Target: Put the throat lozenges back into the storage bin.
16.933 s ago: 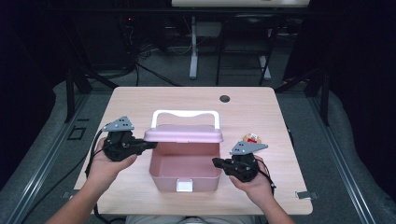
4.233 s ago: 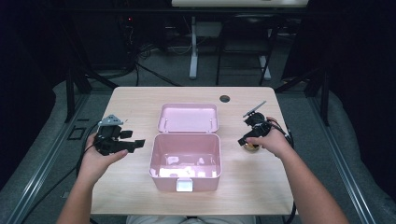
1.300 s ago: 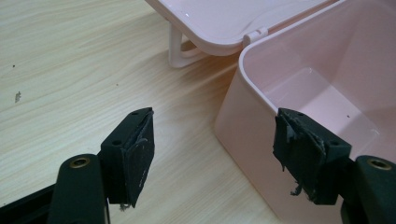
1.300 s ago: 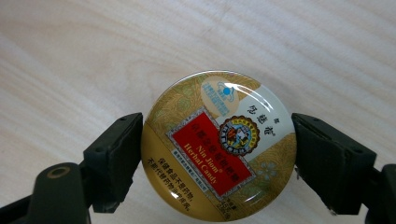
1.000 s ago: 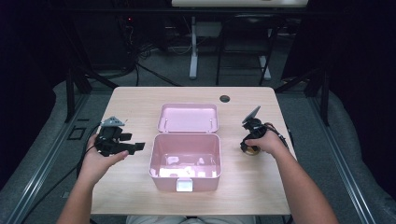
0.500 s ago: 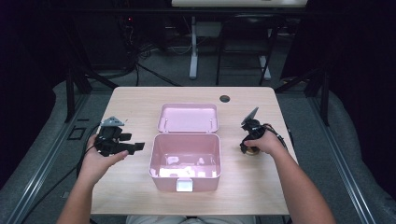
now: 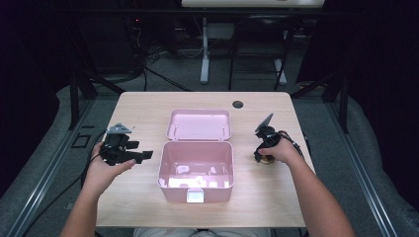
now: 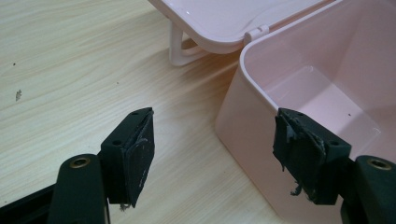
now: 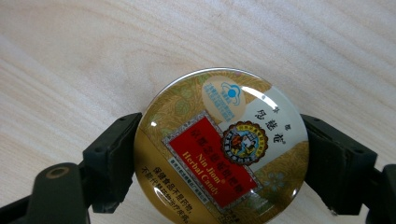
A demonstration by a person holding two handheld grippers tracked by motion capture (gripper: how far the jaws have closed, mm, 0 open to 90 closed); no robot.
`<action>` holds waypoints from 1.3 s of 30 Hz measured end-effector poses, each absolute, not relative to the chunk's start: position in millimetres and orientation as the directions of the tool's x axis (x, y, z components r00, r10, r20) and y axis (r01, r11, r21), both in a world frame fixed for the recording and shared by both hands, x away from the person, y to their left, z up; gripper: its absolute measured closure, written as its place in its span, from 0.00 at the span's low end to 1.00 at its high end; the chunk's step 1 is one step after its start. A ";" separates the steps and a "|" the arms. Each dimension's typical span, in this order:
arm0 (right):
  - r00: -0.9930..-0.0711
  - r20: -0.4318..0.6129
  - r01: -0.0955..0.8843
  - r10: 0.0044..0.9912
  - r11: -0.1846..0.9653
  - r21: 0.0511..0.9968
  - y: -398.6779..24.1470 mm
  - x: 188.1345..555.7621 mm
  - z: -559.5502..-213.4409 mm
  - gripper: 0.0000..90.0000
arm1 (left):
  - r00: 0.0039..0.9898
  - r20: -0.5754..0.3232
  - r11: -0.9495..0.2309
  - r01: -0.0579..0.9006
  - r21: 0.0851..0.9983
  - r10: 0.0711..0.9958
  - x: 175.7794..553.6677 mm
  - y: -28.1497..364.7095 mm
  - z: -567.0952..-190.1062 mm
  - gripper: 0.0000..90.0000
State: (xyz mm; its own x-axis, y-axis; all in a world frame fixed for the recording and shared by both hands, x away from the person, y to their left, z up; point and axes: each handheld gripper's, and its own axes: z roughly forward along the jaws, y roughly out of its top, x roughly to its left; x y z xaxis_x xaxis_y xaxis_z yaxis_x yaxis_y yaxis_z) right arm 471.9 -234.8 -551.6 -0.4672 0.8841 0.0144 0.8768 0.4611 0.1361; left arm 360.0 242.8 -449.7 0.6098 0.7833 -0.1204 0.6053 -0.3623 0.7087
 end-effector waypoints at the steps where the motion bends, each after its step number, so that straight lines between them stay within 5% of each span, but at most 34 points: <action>1: -0.470 0.012 0.876 0.883 0.464 0.134 -235.2 471.9 -551.6 0.21 | 0.610 -0.120 -0.363 0.605 0.709 0.783 360.1 242.8 -449.8 0.33; 39: -0.497 0.005 0.860 0.867 0.493 0.131 -235.5 463.2 -537.3 0.22 | 0.597 -0.128 -0.356 0.622 0.698 0.792 360.3 243.7 -450.6 0.33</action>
